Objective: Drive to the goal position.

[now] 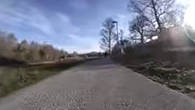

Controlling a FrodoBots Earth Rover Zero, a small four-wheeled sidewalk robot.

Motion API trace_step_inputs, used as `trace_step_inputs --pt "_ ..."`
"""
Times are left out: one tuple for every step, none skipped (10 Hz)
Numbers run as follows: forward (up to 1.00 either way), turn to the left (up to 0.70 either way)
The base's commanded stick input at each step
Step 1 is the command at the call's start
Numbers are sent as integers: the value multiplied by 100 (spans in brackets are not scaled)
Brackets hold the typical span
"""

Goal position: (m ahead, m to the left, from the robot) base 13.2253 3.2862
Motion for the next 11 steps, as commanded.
trace_step_inputs --pt "100 0" --pt "100 0" --pt "100 0" --pt "100 0" --pt "100 0" --pt "100 0" --pt "100 0" --pt "100 0" --pt "100 0" --pt "100 0" --pt "100 0"
